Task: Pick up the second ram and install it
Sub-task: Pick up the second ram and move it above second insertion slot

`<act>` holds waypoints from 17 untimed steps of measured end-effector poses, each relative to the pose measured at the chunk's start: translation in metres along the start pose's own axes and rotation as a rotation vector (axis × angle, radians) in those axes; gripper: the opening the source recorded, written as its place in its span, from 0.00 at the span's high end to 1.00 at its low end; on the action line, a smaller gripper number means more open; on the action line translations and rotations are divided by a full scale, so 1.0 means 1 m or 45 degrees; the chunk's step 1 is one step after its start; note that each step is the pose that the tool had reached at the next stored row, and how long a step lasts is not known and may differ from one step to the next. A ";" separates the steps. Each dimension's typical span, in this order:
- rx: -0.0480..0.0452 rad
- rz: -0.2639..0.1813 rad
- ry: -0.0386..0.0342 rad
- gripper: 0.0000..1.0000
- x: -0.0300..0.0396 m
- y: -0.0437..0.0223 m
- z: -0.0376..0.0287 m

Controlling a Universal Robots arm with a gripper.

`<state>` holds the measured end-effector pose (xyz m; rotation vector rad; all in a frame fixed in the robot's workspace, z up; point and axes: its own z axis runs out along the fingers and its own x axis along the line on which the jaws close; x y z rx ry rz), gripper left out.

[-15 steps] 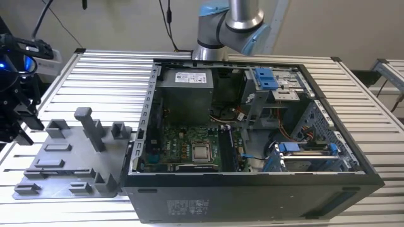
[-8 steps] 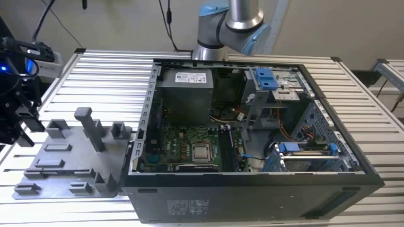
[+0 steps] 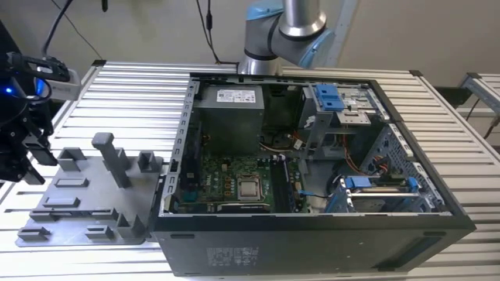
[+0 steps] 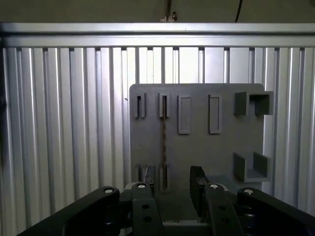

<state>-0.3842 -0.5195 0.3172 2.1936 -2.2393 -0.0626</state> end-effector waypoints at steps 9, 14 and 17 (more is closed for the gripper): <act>0.001 -0.024 0.0008 0.58 0.0003 0.0018 0.0116; 0.002 -0.024 0.0010 0.58 0.0005 0.0033 0.0184; 0.002 -0.024 0.0009 0.58 0.0006 0.0040 0.0228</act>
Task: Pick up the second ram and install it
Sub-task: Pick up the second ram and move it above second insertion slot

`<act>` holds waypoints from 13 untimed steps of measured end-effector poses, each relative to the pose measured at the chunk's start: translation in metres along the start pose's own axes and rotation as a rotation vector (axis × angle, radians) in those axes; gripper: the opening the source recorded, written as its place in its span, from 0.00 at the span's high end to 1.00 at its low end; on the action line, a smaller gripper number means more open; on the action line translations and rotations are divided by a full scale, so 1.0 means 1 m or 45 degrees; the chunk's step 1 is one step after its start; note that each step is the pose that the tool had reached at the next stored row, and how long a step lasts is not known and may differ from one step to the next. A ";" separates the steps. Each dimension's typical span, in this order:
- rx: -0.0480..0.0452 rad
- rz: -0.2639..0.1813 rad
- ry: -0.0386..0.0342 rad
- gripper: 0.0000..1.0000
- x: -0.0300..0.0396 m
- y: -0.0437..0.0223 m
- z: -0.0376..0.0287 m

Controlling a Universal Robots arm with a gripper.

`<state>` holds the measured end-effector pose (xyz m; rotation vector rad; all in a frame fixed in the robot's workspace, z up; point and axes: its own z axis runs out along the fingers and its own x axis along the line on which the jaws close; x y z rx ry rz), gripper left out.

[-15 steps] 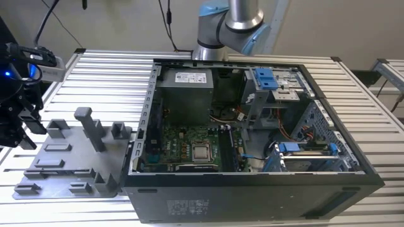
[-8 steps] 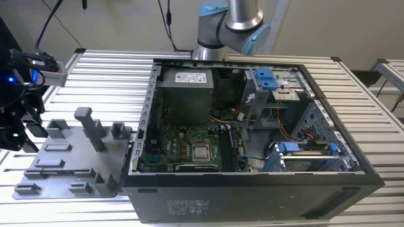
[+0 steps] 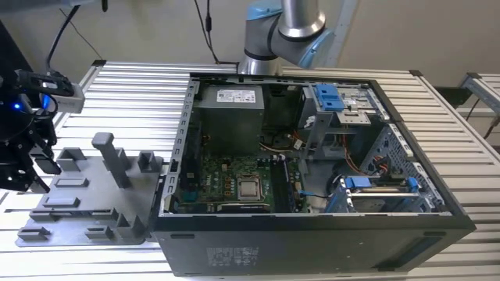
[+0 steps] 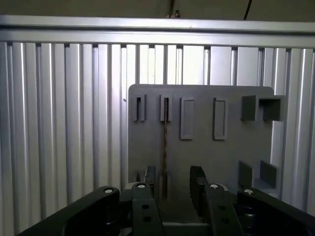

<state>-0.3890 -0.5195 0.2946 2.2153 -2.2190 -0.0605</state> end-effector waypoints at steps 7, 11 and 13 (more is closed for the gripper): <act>0.000 0.000 0.0000 0.58 0.0002 0.0010 0.0105; 0.000 0.000 -0.0001 0.58 0.0004 0.0012 0.0164; 0.000 0.000 -0.0001 0.58 0.0005 0.0014 0.0192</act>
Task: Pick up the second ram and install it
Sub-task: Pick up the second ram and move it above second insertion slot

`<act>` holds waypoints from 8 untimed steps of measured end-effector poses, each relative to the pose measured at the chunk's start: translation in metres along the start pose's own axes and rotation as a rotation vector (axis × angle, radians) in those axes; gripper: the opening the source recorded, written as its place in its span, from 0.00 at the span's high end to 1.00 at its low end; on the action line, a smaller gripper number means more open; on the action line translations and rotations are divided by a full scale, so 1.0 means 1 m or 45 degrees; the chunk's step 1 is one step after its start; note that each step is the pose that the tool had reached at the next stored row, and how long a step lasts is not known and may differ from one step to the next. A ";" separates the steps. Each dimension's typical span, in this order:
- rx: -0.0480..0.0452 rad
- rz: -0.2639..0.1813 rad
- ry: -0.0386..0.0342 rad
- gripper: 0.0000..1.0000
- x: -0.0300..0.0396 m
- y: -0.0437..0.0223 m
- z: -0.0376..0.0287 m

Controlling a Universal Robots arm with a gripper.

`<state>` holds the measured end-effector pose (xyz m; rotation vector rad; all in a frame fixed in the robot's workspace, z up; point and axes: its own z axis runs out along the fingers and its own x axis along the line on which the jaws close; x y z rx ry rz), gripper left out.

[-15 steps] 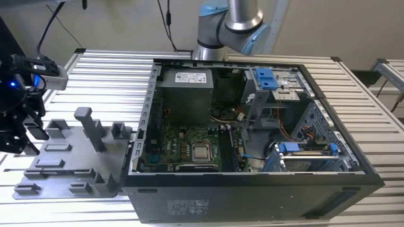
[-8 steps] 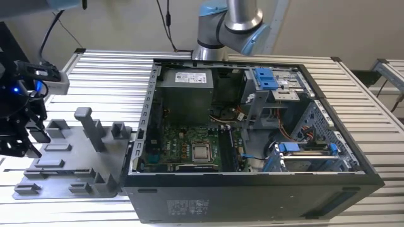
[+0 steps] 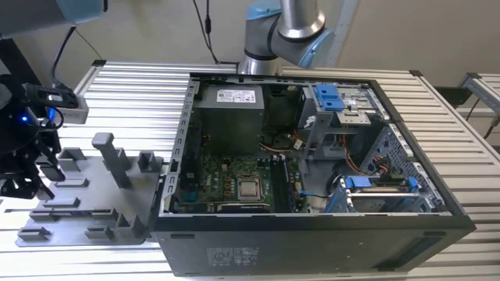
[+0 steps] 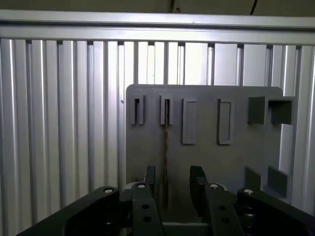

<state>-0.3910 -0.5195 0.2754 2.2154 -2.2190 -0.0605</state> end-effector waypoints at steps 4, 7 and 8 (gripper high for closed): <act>0.003 0.000 0.0000 0.58 0.0002 0.0000 0.0064; 0.006 0.000 0.0001 0.58 0.0003 -0.0001 0.0109; 0.007 0.000 0.0000 0.58 0.0003 -0.0001 0.0122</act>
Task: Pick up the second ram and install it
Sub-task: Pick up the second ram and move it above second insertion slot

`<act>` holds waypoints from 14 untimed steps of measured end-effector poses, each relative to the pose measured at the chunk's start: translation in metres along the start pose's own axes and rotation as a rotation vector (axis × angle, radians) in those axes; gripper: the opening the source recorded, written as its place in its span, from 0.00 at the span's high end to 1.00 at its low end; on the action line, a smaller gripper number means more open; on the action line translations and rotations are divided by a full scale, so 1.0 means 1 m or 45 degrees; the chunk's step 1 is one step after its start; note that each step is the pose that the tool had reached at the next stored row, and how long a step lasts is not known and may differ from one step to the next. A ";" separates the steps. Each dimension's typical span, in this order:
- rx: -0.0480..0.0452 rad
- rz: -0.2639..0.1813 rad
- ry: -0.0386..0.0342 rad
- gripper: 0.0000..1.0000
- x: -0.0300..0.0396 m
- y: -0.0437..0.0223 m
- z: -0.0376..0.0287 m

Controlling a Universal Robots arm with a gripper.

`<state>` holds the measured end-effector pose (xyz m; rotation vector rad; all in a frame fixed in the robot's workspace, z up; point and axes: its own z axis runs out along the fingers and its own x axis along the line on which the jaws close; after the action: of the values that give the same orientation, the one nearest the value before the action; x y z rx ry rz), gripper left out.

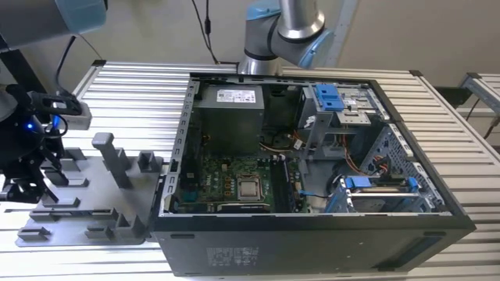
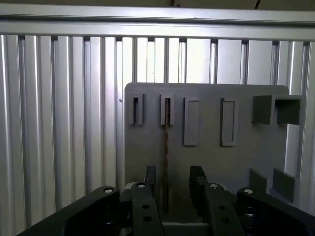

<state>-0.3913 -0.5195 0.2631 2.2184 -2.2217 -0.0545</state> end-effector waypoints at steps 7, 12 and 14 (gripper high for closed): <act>0.004 0.000 0.0000 0.58 0.0002 -0.0002 0.0092; 0.004 0.000 0.0001 0.58 0.0003 -0.0003 0.0144; 0.005 0.000 0.0001 0.58 0.0004 -0.0004 0.0161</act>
<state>-0.3913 -0.5195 0.2470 2.2202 -2.2235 -0.0503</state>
